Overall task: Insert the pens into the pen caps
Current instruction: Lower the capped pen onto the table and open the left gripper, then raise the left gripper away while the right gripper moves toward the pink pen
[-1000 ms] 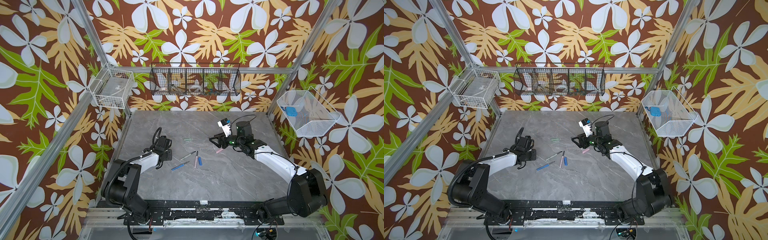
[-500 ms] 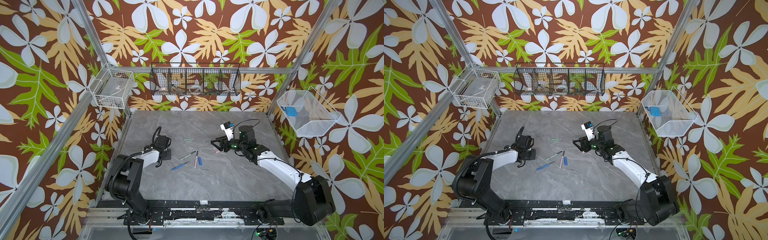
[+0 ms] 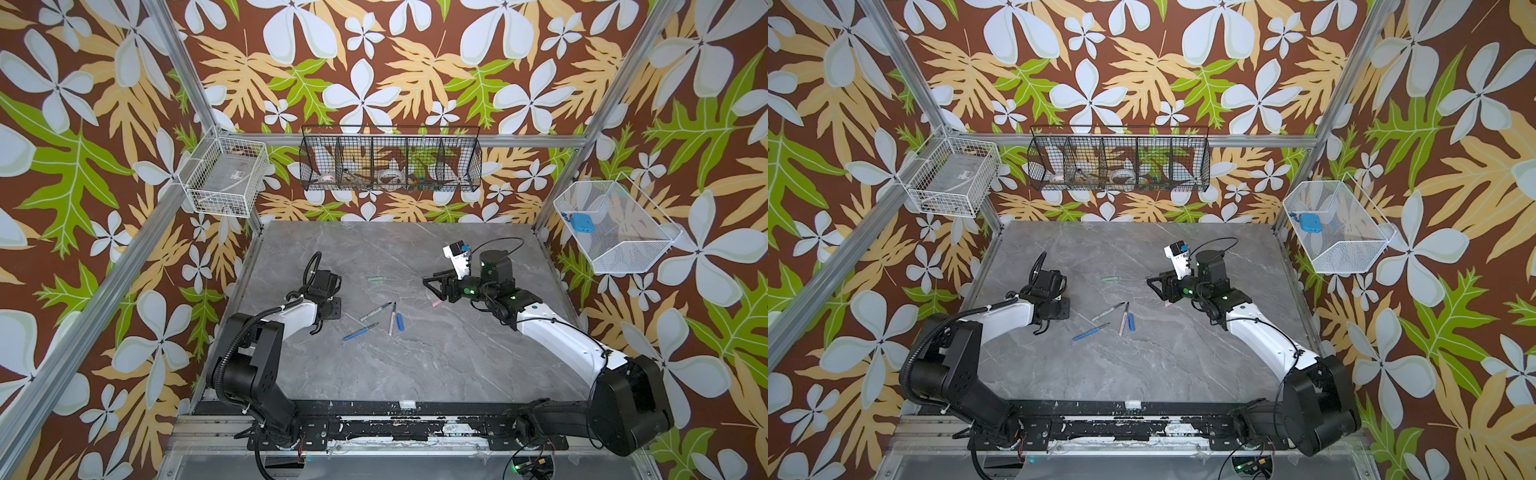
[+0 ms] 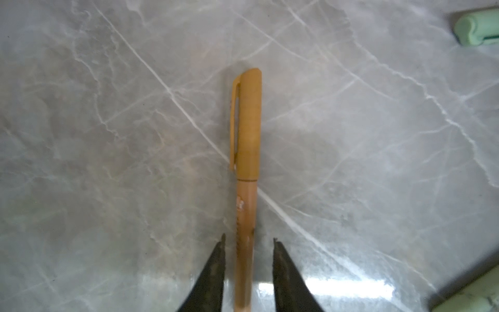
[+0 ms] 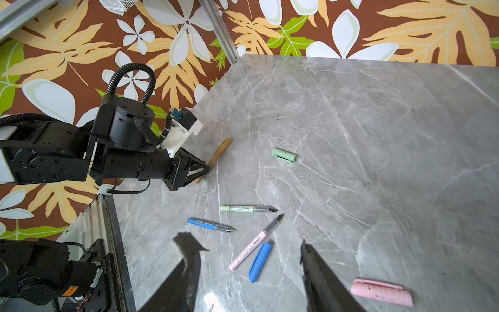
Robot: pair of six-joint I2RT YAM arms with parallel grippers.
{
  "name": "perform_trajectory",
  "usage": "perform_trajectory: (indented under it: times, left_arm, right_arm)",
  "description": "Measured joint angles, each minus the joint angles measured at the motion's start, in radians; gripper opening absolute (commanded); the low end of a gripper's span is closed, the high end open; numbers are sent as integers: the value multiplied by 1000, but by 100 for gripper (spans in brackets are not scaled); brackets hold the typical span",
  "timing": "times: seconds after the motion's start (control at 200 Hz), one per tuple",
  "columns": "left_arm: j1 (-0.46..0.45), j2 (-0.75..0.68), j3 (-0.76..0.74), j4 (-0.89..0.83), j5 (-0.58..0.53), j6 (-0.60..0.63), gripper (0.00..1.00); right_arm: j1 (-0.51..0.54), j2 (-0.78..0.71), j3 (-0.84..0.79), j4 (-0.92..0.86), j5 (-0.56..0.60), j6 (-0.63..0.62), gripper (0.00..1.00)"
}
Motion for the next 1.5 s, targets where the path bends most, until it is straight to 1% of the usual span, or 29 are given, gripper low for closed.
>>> perform_trajectory:
  times: [0.065, 0.16, 0.225, 0.315, 0.47, 0.626, 0.711, 0.781, 0.906, 0.946, 1.011, 1.126, 1.206, 1.341, 1.426, 1.501]
  left_arm:
    - [0, 0, 0, -3, -5, -1, 52]
    - [0, -2, 1, -6, -16, -1, 67]
    - [0, -15, 6, -16, -24, -5, 75]
    - [0, -51, 21, -19, -29, -9, 82]
    - [0, -122, 56, -18, -17, -24, 85]
    - [0, -237, 47, 16, 33, -56, 89]
    - [-9, -310, -3, 71, 83, -82, 92]
    - [-39, -364, -57, 125, 114, -101, 93]
    - [-161, -428, -130, 203, 160, -98, 94]
    - [-179, -442, -153, 231, 187, -97, 94]
    - [-184, -461, -188, 259, 209, -108, 94]
    - [-193, -494, -249, 280, 229, -127, 94]
    - [-195, -533, -289, 298, 235, -138, 95]
    - [-205, -590, -341, 367, 245, -153, 95]
    - [-211, -625, -383, 421, 251, -150, 96]
    - [-211, -653, -427, 467, 241, -150, 96]
  right_arm:
    - [0, 0, -1, 0, 0, 0, 59]
    - [0, 0, -2, 0, 0, 0, 59]
    - [0, 0, -2, 0, 1, -2, 59]
    - [0, 0, -2, -3, 5, -5, 59]
    - [0, 5, 6, -22, 13, -8, 59]
    - [4, 29, 54, -82, 70, -26, 60]
    - [13, 36, 71, -118, 98, -31, 60]
    - [28, 40, 85, -149, 134, -34, 59]
    - [91, 39, 111, -199, 217, -54, 60]
    - [113, 39, 115, -216, 236, -58, 60]
    - [129, 35, 115, -232, 246, -58, 60]
    - [135, 22, 111, -262, 302, -45, 60]
    - [142, 21, 113, -300, 368, -30, 60]
    - [148, 17, 110, -352, 433, -4, 59]
    - [189, 22, 114, -378, 504, 21, 59]
    - [245, 61, 136, -391, 521, 31, 59]
